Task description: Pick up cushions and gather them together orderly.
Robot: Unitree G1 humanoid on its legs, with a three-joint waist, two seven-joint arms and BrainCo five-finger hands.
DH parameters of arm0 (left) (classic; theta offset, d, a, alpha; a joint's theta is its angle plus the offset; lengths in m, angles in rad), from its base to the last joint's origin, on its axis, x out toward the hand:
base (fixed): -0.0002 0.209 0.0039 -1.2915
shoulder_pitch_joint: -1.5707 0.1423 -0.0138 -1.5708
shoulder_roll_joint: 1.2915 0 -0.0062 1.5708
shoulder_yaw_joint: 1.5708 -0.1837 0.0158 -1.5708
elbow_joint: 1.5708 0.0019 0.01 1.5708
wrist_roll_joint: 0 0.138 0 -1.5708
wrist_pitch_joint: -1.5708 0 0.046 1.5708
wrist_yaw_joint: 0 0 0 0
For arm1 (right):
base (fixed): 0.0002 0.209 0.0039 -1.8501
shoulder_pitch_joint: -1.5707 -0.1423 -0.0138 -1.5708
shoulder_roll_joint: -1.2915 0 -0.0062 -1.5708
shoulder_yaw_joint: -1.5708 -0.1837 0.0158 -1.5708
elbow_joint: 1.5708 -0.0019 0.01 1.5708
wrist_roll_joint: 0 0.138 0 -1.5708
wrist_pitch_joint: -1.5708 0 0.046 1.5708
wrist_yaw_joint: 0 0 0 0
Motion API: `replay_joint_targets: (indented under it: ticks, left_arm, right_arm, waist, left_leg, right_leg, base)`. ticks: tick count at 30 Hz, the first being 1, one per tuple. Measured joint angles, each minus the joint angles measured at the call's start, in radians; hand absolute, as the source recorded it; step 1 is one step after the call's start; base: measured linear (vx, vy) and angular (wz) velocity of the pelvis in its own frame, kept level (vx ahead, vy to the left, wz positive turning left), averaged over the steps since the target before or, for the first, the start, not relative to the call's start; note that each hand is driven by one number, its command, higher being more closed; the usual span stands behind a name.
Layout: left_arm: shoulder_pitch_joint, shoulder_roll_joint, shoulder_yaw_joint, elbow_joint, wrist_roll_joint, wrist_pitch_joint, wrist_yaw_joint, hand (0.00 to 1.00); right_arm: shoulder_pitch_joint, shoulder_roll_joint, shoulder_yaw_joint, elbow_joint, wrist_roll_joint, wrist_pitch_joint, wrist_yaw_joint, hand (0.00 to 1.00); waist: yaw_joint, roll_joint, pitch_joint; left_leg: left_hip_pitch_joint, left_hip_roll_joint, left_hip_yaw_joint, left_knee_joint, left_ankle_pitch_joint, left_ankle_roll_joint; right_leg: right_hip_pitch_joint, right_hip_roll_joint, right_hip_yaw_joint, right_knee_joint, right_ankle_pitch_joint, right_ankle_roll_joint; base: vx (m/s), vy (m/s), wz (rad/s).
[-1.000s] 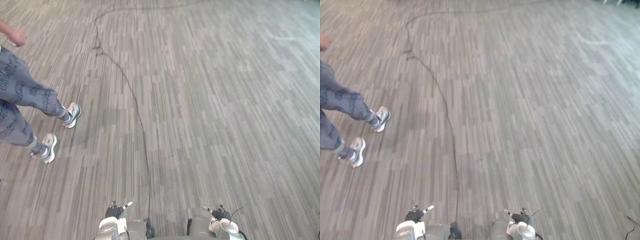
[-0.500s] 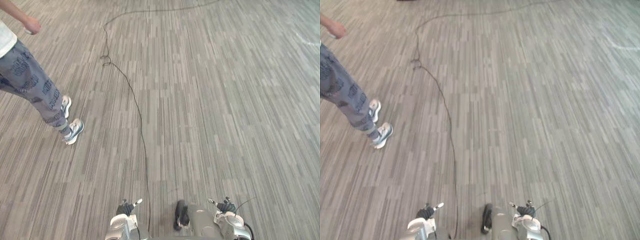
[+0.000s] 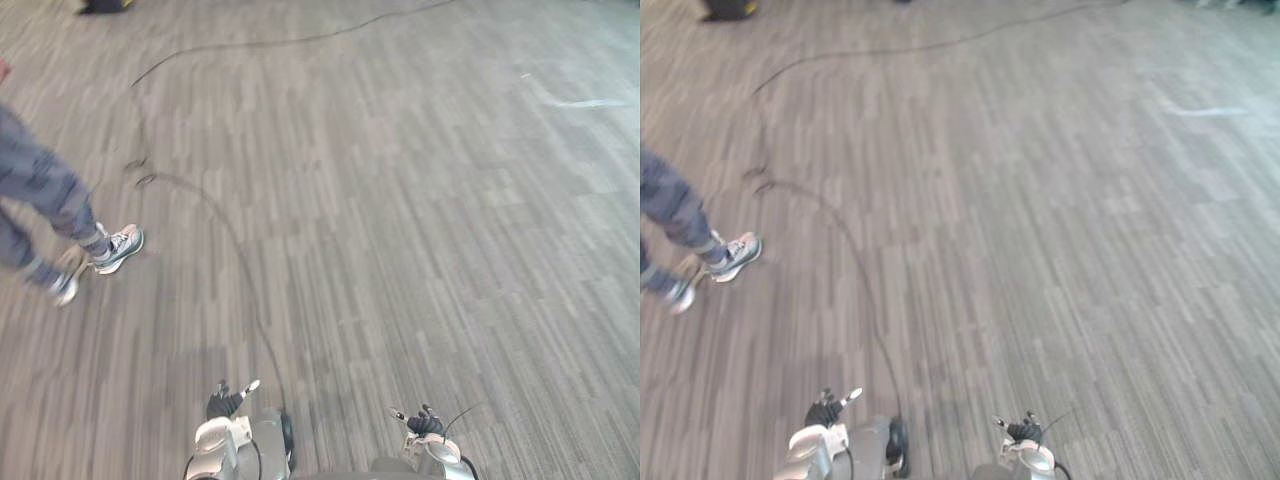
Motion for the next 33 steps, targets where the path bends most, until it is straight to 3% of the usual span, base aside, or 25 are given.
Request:
replay_joint_targets:
  ticks: [2,5,6,8,9,10,11,12,13,14,15,16,18,20,21,23,25,26,27,28,29,30,31,33]
  left_arm:
    - [-0.013,-0.011,-0.019,0.018,0.0,0.004,0.0,0.0]
    - [-0.039,-0.014,-0.031,0.053,0.001,0.006,0.0,0.0]
    - [-0.044,-0.015,-0.039,0.061,0.001,0.005,-0.001,0.0]
    - [-0.039,-0.009,-0.065,0.069,0.002,0.005,-0.001,0.0]
    - [-0.032,-0.009,-0.065,0.069,0.003,0.004,-0.002,0.0]
    - [-0.028,-0.025,-0.056,0.101,0.01,0.005,-0.002,0.0]
    - [-0.024,-0.041,-0.054,0.109,0.027,0.008,-0.006,0.0]
    - [-0.024,-0.048,-0.051,0.105,0.039,0.006,-0.005,0.0]
    - [-0.025,-0.051,-0.045,0.104,0.042,0.006,-0.005,0.0]
    - [-0.023,-0.054,-0.018,0.103,0.042,0.006,-0.006,0.0]
    - [-0.02,-0.059,0.008,0.083,0.042,0.007,-0.006,0.0]
    - [-0.017,-0.06,0.015,0.056,0.041,0.007,-0.005,0.0]
    - [-0.01,-0.054,0.008,0.008,0.04,0.002,-0.006,0.0]
    - [0.009,-0.051,0.005,-0.04,0.038,-0.013,-0.006,0.0]
    - [0.017,-0.064,0.016,-0.064,0.037,-0.018,-0.006,0.0]
    - [0.02,-0.083,0.033,-0.074,0.034,-0.024,-0.004,0.0]
    - [0.025,-0.09,0.035,-0.076,0.022,-0.035,-0.004,0.0]
    - [0.029,-0.089,0.035,-0.08,0.018,-0.035,-0.004,0.0]
    - [0.032,-0.081,0.031,-0.089,0.016,-0.035,-0.005,0.0]
    - [0.035,-0.063,0.033,-0.084,0.016,-0.033,-0.005,0.0]
    - [0.033,-0.051,0.034,-0.08,0.016,-0.033,-0.004,0.0]
    - [0.026,-0.041,0.033,-0.071,0.016,-0.033,-0.004,0.0]
    - [0.008,-0.036,0.031,-0.033,0.018,-0.023,0.0,0.0]
    - [0.006,-0.037,0.01,0.0,0.019,-0.013,0.0,0.0]
  right_arm:
    - [0.012,0.0,0.0,-0.05,-0.002,-0.002,0.0,0.0]
    - [0.004,-0.005,-0.003,-0.067,-0.002,-0.012,0.0,0.0]
    - [-0.009,-0.015,-0.002,-0.06,-0.003,-0.01,0.002,0.0]
    - [-0.006,-0.031,-0.001,-0.033,-0.019,-0.005,0.004,0.0]
    - [-0.002,-0.035,-0.001,-0.017,-0.021,-0.004,0.004,0.0]
    - [-0.02,-0.054,-0.016,-0.007,-0.019,-0.002,0.013,0.0]
    - [-0.03,-0.069,-0.023,-0.016,-0.023,0.001,0.021,0.0]
    - [-0.03,-0.069,-0.039,-0.027,-0.024,0.001,0.025,0.0]
    - [-0.03,-0.068,-0.042,-0.03,-0.026,0.001,0.025,0.0]
    - [-0.03,-0.069,-0.038,-0.035,-0.036,0.003,0.027,0.0]
    - [-0.027,-0.068,-0.031,-0.048,-0.039,0.011,0.022,0.0]
    - [-0.022,-0.062,-0.008,-0.048,-0.039,0.017,0.018,0.0]
    - [-0.016,-0.052,0.032,-0.048,-0.028,0.023,0.017,0.0]
    - [-0.004,-0.032,0.053,-0.048,-0.018,0.024,0.018,0.0]
    - [-0.007,-0.024,0.057,-0.05,-0.019,0.024,0.019,0.0]
    - [-0.006,-0.021,0.057,-0.048,-0.018,0.025,0.018,0.0]
    - [-0.008,-0.022,0.077,-0.028,-0.018,0.025,0.017,0.0]
    - [-0.008,-0.022,0.079,-0.023,-0.018,0.025,0.017,0.0]
    - [0.001,-0.008,0.079,-0.019,-0.019,0.028,0.017,0.0]
    - [0.011,0.001,0.08,-0.017,-0.018,0.029,0.016,0.0]
    - [0.009,0.007,0.095,-0.017,-0.022,0.029,0.022,0.0]
    - [0.002,0.008,0.093,-0.019,-0.022,0.028,0.022,0.0]
    - [0.003,-0.001,0.074,-0.022,-0.021,0.02,0.02,0.0]
    - [0.015,-0.001,0.076,-0.023,-0.022,0.018,0.022,0.0]
  waist:
    - [-0.006,0.016,0.005]
    - [-0.045,0.014,0.007]
    - [-0.059,0.022,0.012]
    - [-0.065,0.018,0.01]
    - [-0.066,0.011,0.009]
    - [-0.065,0.06,0.007]
    - [-0.075,0.093,0.004]
    - [-0.082,0.105,0.007]
    - [-0.085,0.113,0.009]
    - [-0.083,0.125,0.014]
    - [-0.077,0.146,0.027]
    - [-0.059,0.132,0.038]
    - [-0.036,0.103,0.038]
    - [-0.024,0.09,0.028]
    - [-0.015,0.084,0.025]
    - [0.009,0.095,0.021]
    - [0.023,0.105,0.004]
    - [0.023,0.102,0.001]
    - [0.032,0.093,-0.02]
    - [0.037,0.053,-0.038]
    - [0.038,0.031,-0.041]
    - [0.042,0.015,-0.04]
    - [0.029,0.018,-0.036]
    - [0.012,0.036,-0.027]
  left_leg:
    - [0.129,0.002,0.032,-0.101,-0.035,0.024]
    - [0.244,0.013,0.095,-0.18,-0.048,0.018]
    - [0.303,0.026,0.124,-0.217,-0.048,0.018]
    - [0.394,0.015,0.129,-0.268,-0.047,0.013]
    - [0.414,0.003,0.126,-0.278,-0.043,0.003]
    - [0.466,0.038,0.119,-0.277,-0.014,-0.111]
    - [0.449,0.073,0.082,-0.213,0.066,-0.231]
    - [0.419,0.095,0.051,-0.122,0.108,-0.237]
    - [0.385,0.116,0.032,-0.026,0.143,-0.225]
    - [0.311,0.158,-0.005,0.166,0.233,-0.175]
    - [0.143,0.222,-0.075,0.549,0.266,-0.117]
    - [0.032,0.228,-0.095,0.745,0.176,-0.112]
    - [-0.103,0.198,-0.099,0.753,0.07,-0.064]
    - [-0.214,0.173,-0.084,0.607,0.01,-0.039]
    - [-0.267,0.139,-0.09,0.467,-0.005,-0.033]
    - [-0.304,0.098,-0.135,0.267,0.0,-0.043]
    - [-0.351,0.049,-0.205,0.038,0.047,-0.074]
    - [-0.357,0.043,-0.207,0.011,0.07,-0.063]
    - [-0.343,0.039,-0.205,0.029,0.174,-0.035]
    - [-0.334,0.036,-0.158,0.062,0.161,-0.015]
    - [-0.316,0.034,-0.126,0.065,0.13,-0.005]
    - [-0.281,0.034,-0.093,0.069,0.094,0.007]
    - [-0.187,0.027,-0.063,0.062,0.023,0.014]
    - [-0.081,0.026,-0.044,0.034,-0.027,0.022]
  right_leg:
    - [-0.125,0.002,-0.121,0.022,-0.071,-0.059]
    - [-0.256,0.001,-0.293,-0.186,-0.118,-0.076]
    - [-0.277,0.029,-0.35,-0.392,-0.091,-0.098]
    - [-0.277,0.07,-0.374,-0.757,0.073,-0.101]
    - [-0.266,0.068,-0.379,-0.831,0.142,-0.119]
    - [-0.262,0.1,-0.386,-0.766,0.236,-0.264]
    - [-0.287,0.105,-0.387,-0.663,0.142,-0.27]
    - [-0.282,0.12,-0.389,-0.626,0.092,-0.268]
    - [-0.269,0.133,-0.385,-0.619,0.068,-0.267]
    - [-0.235,0.16,-0.36,-0.632,0.044,-0.267]
    - [-0.142,0.231,-0.339,-0.691,0.019,-0.279]
    - [-0.055,0.268,-0.294,-0.725,-0.007,-0.3]
    - [0.074,0.296,-0.222,-0.793,-0.041,-0.312]
    - [0.174,0.312,-0.143,-0.865,-0.055,-0.292]
    - [0.227,0.318,-0.081,-0.886,-0.062,-0.253]
    - [0.288,0.322,0.006,-0.911,-0.082,-0.223]
    - [0.366,0.315,0.103,-0.955,-0.13,-0.193]
    - [0.384,0.309,0.124,-0.954,-0.149,-0.185]
    - [0.405,0.29,0.166,-0.929,-0.176,-0.152]
    - [0.371,0.26,0.164,-0.829,-0.201,-0.106]
    - [0.328,0.242,0.152,-0.732,-0.204,-0.085]
    - [0.249,0.215,0.114,-0.546,-0.178,-0.03]
    - [0.129,0.159,0.013,-0.257,-0.14,0.01]
    - [0.083,0.12,-0.066,-0.147,-0.156,-0.016]
  base:
    - [0.47,0.05,-0.8]
    - [0.62,0.007,-0.43]
    - [0.63,-0.07,-0.13]
    - [0.66,-0.113,0.01]
    - [0.82,-0.175,-0.14]
    - [0.79,-0.202,-0.35]
    - [0.77,-0.221,-0.43]
    - [0.5,-0.189,-0.25]
    - [0.52,-0.188,-0.31]
    - [0.62,-0.157,-0.66]
    - [0.71,-0.124,-1.08]
    - [0.58,-0.053,-1.07]
    - [0.5,-0.043,-0.94]
    - [0.55,-0.016,-1.14]
    - [0.5,0.014,-1.25]
    - [0.54,0.114,-1.35]
    - [0.83,0.326,-1.39]
    - [0.86,0.382,-1.11]
    - [0.8,0.319,-1.07]
    - [0.8,0.3,-1.08]
    - [0.61,0.213,-0.93]
    - [0.67,0.281,-0.92]
    - [0.75,0.326,-0.8]
    - [0.6,0.244,-0.48]
